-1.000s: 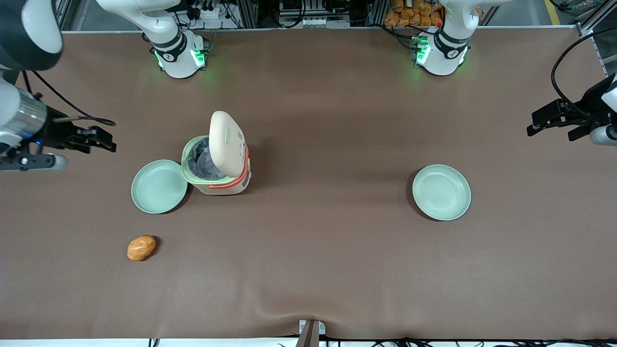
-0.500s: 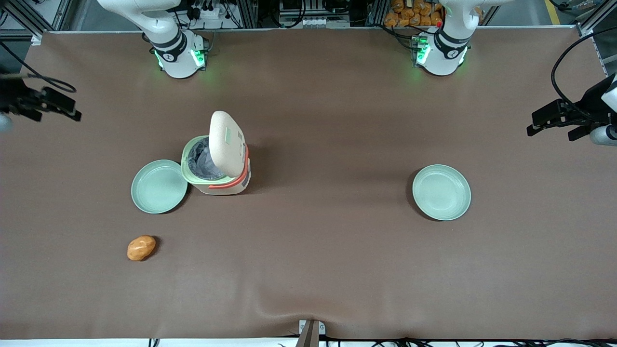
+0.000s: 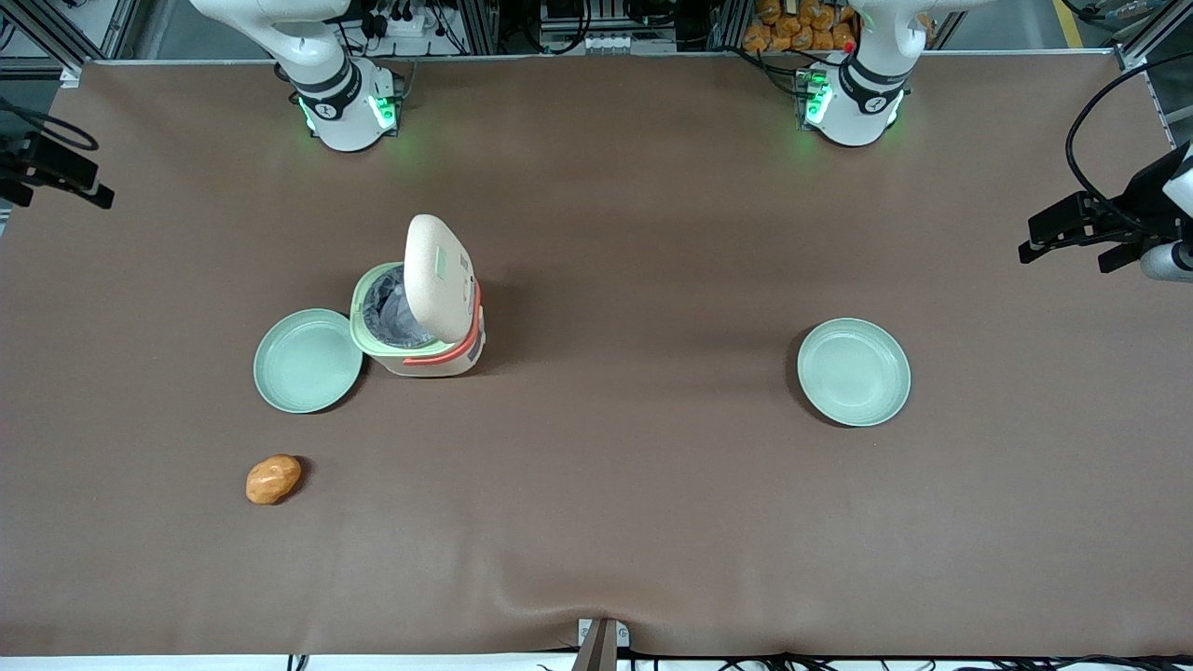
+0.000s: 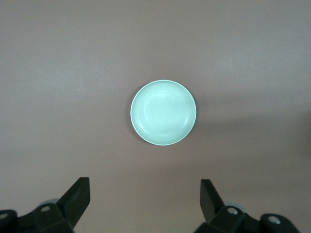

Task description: Press rice cooker button with right arm

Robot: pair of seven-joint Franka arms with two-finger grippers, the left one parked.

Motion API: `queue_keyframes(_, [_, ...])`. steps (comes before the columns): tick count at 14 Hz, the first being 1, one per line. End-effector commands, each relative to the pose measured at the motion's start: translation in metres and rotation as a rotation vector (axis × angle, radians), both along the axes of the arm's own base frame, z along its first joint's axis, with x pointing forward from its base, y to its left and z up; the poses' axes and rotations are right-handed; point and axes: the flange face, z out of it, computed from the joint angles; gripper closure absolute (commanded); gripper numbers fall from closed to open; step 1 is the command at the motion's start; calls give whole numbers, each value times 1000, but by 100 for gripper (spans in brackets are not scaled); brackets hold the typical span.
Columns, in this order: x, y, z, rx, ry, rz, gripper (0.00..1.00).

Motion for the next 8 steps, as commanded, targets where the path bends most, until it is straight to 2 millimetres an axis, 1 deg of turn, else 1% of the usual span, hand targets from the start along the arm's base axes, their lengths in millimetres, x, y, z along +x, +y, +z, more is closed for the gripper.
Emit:
queue_keyframes(1, [12,-3,-1,-18,30,-8,0])
queue_keyframes(3, [11,-2,0,-10,29,-11,0])
queue_keyframes(5, [11,5,0,-20,32,-12,0])
queue_keyframes(8, [10,6,1,-21,31,-14,0])
